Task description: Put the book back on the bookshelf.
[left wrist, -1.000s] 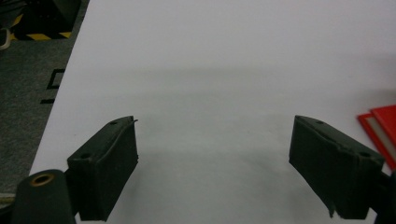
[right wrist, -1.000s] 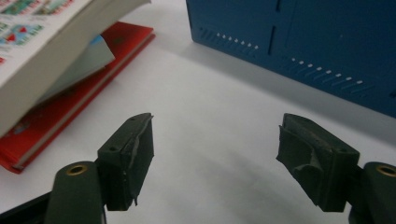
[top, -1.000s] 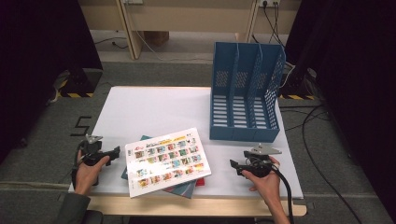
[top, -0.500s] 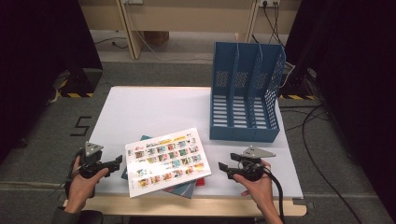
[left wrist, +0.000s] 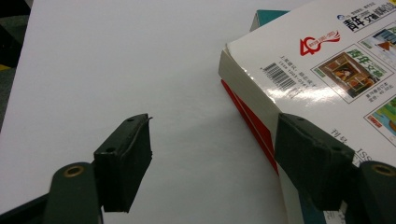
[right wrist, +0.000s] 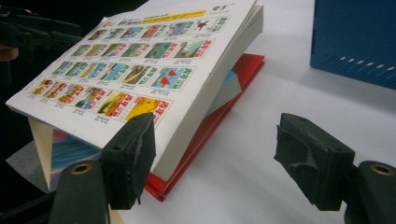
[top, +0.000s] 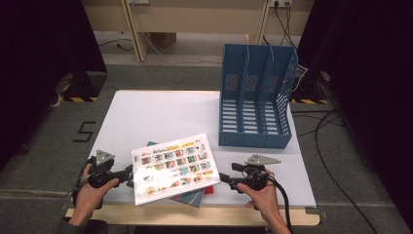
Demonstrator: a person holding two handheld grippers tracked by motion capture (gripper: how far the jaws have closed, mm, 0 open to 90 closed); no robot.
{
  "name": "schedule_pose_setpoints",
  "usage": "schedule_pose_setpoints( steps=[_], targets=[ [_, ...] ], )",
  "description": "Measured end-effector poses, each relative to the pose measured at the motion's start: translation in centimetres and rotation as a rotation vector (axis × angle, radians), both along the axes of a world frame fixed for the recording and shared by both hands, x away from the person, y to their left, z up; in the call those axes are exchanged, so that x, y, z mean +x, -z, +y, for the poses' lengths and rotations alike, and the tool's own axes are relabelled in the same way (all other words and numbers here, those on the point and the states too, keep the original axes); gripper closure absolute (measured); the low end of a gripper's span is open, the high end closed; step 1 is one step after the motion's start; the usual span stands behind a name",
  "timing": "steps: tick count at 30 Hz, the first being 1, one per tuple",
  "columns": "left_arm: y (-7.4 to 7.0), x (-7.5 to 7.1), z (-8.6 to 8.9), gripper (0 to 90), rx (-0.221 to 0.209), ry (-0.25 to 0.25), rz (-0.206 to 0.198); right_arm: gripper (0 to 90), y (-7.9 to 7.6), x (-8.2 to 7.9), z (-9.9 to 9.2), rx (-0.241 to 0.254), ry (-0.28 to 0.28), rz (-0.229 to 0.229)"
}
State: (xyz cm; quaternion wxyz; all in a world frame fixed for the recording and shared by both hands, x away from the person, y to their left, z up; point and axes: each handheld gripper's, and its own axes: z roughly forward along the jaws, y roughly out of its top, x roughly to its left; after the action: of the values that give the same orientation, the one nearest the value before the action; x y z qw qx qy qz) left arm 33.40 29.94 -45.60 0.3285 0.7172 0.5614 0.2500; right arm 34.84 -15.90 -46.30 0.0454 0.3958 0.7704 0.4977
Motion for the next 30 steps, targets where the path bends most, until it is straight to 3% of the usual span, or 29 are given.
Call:
schedule_pose_setpoints(
  steps=[8, 14, 15, 18, 22, 27, 30],
  targets=[
    [0.0, 1.1, -1.7, 35.9, -0.015, 0.020, -0.004, 23.4, 0.6, 0.4, 1.1, 0.007, -0.034, 0.046],
    [0.2, 1.2, -2.1, 38.2, -0.049, 0.046, -0.006, 22.2, 1.2, 0.9, 1.6, 0.064, -0.064, 0.124],
    [0.2, 1.1, -1.9, 37.2, -0.047, 0.051, -0.002, 21.9, 1.4, 1.0, 1.8, 0.073, -0.077, 0.142],
    [0.2, 0.5, -1.6, 20.0, -0.019, 0.061, 0.008, 24.2, 1.9, 1.2, 2.4, 0.123, -0.093, 0.192],
    [0.1, -0.6, -1.6, 17.9, -0.016, 0.100, 0.019, 24.9, 1.9, 1.3, 2.8, 0.132, -0.092, 0.219],
    [0.1, -0.9, -1.9, 27.3, -0.017, 0.107, 0.016, 28.1, 1.6, 1.3, 2.8, 0.137, -0.065, 0.229],
    [0.2, -1.1, -1.9, 36.3, -0.070, 0.114, 0.029, 28.6, 1.0, 1.1, 2.9, 0.138, -0.053, 0.217]
  ],
)
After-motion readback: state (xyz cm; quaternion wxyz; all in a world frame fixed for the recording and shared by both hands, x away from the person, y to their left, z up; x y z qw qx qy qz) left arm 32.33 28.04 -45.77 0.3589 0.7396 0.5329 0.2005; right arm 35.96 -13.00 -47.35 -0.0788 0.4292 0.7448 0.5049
